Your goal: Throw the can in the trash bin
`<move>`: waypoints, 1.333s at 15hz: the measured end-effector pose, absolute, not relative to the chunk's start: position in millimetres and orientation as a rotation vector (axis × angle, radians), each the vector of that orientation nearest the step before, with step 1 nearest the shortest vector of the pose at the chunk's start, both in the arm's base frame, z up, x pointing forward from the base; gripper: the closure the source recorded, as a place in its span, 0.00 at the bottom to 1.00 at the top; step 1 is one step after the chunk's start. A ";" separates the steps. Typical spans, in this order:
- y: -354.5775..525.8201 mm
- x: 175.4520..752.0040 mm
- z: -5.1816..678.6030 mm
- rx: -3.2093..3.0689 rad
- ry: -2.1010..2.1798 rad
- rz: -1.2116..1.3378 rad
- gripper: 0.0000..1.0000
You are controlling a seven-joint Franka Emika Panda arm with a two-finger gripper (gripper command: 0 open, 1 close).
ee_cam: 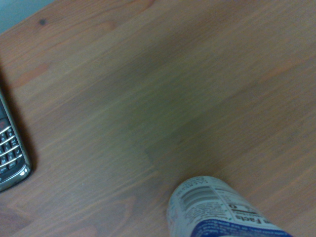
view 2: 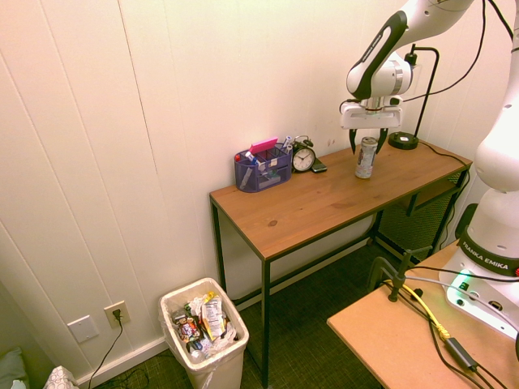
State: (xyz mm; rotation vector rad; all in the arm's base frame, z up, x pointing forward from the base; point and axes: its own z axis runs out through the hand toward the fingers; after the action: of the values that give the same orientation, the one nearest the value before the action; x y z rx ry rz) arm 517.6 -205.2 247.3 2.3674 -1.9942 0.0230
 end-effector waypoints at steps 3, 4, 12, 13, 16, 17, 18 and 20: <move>-207.2 515.9 242.0 2.361 -1.992 0.010 1.00; -207.1 515.6 240.0 2.360 -1.991 0.006 1.00; -165.8 517.6 259.3 2.508 -1.841 0.004 1.00; -141.8 508.9 266.5 2.562 -1.781 0.000 1.00; -49.4 476.5 292.8 2.735 -1.548 0.032 1.00; -9.0 467.5 307.6 2.799 -1.462 0.061 1.00; 37.9 458.9 325.9 2.861 -1.382 0.093 1.00; 150.8 442.0 369.2 2.980 -1.235 0.153 1.00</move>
State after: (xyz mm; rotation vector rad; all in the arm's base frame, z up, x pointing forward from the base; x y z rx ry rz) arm 442.0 150.8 369.2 2.9802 -1.2350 0.1525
